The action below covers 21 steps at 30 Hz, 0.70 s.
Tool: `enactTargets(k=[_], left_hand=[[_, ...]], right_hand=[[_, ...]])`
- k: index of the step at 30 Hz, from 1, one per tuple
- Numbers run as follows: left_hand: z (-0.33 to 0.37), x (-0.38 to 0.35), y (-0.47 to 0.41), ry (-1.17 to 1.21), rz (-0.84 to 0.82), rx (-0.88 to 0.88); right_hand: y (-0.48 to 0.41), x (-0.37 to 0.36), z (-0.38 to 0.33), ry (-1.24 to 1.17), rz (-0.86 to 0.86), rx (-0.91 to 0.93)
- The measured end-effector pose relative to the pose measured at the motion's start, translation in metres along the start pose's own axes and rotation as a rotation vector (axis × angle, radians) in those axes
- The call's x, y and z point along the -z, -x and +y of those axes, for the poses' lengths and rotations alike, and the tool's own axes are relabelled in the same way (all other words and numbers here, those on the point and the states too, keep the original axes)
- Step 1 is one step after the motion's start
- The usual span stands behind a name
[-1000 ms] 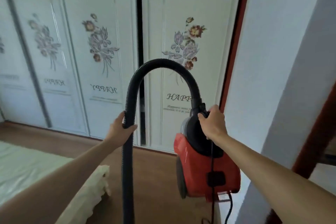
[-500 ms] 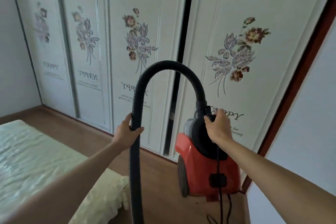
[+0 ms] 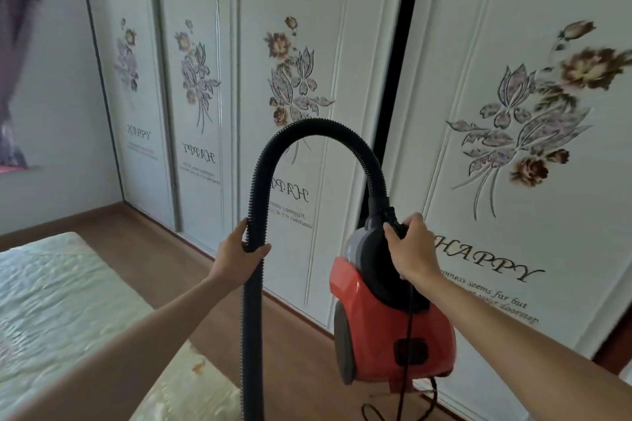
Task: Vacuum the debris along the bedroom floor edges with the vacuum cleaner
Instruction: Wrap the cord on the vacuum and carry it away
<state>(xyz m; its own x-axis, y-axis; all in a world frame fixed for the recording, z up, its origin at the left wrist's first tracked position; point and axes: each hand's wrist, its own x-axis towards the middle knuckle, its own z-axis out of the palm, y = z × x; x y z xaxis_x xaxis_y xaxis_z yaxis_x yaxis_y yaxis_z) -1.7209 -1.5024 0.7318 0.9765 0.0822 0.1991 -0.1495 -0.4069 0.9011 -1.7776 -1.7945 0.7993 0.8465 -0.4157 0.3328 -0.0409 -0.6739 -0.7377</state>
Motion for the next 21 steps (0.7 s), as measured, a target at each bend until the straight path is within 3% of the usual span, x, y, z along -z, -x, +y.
enactTargets(k=[8,21], left_hand=[[0.004,-0.031,-0.119,-0.025,0.157,0.012],[-0.067,0.003,-0.258,-0.165,0.260,0.086]], right_hand=[[-0.120,-0.070,0.012,-0.055,-0.150,0.023],[-0.266,-0.217,-0.026,-0.077,-0.292,0.141]])
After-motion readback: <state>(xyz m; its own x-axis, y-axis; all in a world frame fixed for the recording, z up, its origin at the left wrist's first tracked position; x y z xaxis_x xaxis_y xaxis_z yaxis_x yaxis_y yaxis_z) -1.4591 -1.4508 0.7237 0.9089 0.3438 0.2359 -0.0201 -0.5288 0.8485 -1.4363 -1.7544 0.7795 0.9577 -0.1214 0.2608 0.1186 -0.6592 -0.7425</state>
